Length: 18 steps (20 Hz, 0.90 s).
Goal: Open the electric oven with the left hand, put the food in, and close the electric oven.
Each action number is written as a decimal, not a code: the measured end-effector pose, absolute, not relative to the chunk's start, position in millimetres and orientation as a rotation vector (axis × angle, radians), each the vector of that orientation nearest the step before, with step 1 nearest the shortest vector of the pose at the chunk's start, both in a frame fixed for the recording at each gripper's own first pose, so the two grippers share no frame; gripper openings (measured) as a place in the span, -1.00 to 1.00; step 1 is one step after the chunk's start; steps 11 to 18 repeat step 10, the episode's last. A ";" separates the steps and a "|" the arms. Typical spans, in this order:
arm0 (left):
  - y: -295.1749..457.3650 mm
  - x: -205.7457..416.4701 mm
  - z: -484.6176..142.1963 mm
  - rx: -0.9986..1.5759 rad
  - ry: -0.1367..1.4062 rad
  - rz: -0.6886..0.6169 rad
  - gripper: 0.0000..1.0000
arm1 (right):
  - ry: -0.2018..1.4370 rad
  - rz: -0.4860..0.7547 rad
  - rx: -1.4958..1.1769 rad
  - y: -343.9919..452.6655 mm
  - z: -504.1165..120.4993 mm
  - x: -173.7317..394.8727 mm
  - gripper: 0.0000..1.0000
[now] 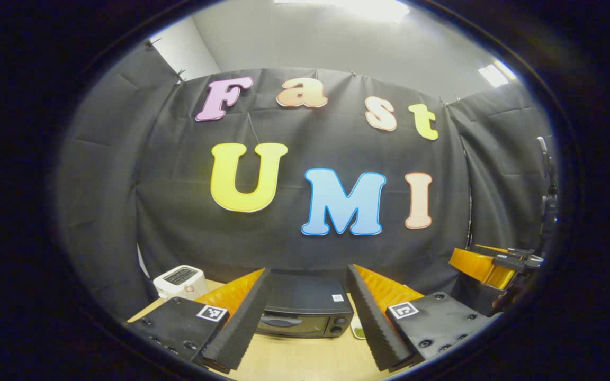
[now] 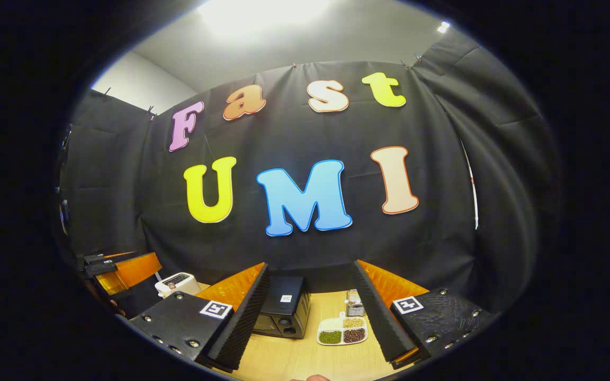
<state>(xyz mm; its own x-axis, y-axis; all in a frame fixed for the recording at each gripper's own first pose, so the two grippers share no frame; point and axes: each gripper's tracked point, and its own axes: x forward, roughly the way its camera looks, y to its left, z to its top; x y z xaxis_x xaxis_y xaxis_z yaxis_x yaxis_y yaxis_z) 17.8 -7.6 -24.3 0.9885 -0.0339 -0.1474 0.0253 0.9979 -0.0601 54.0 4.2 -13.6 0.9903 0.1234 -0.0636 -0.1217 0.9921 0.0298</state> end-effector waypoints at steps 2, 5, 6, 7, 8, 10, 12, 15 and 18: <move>-7.7 10.8 -9.1 -0.070 0.120 -0.034 0.96 | 0.060 0.122 0.014 11.1 -8.4 45.3 0.90; -6.0 5.0 3.3 -0.111 0.099 -0.055 0.89 | 0.048 0.103 0.013 19.1 0.9 33.4 0.89; -0.4 1.1 6.6 -0.113 0.091 -0.049 0.82 | 0.047 0.101 0.013 23.6 2.0 30.0 0.90; 5.3 -1.0 10.1 -0.108 0.083 -0.046 0.89 | 0.043 0.101 0.013 27.9 4.0 27.1 0.90; 8.9 -3.0 10.6 -0.102 0.083 -0.048 0.96 | 0.043 0.098 0.011 31.9 5.9 24.3 0.89; 19.5 -6.8 9.5 -0.094 0.091 -0.054 0.96 | 0.034 0.091 0.009 38.9 9.8 18.3 0.89; 19.5 -6.8 9.5 -0.094 0.091 -0.054 0.96 | 0.034 0.091 0.009 38.9 9.8 18.3 0.89; 19.5 -6.8 9.5 -0.094 0.091 -0.054 0.96 | 0.034 0.091 0.009 38.9 9.8 18.3 0.89; 19.5 -6.8 9.5 -0.094 0.091 -0.054 0.96 | 0.034 0.091 0.009 38.9 9.8 18.3 0.89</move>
